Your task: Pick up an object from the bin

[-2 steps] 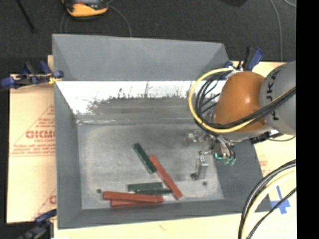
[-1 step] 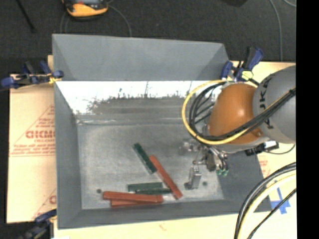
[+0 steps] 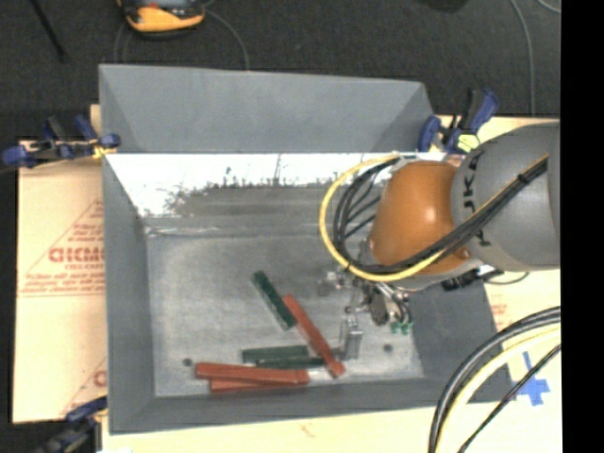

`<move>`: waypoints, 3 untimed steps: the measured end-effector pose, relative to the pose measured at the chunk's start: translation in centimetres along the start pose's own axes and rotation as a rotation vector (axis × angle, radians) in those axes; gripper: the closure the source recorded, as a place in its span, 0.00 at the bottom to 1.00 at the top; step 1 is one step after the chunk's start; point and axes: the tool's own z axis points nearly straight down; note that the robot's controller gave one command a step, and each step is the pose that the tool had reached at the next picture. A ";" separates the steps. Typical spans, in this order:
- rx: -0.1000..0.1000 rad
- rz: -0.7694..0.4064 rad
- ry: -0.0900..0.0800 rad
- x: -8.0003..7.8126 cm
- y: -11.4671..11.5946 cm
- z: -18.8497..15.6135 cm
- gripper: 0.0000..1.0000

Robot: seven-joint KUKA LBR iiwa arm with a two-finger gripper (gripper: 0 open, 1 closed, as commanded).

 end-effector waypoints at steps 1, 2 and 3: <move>0.000 -0.163 -0.001 -0.8 1.6 1.5 0.00; -0.001 0.173 -0.006 -1.8 6.5 3.4 1.00; -0.001 0.173 -0.006 -1.8 6.5 3.4 1.00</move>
Offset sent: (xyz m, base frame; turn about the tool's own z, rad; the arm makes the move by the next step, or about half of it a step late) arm 0.0148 0.0657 -0.0366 0.1762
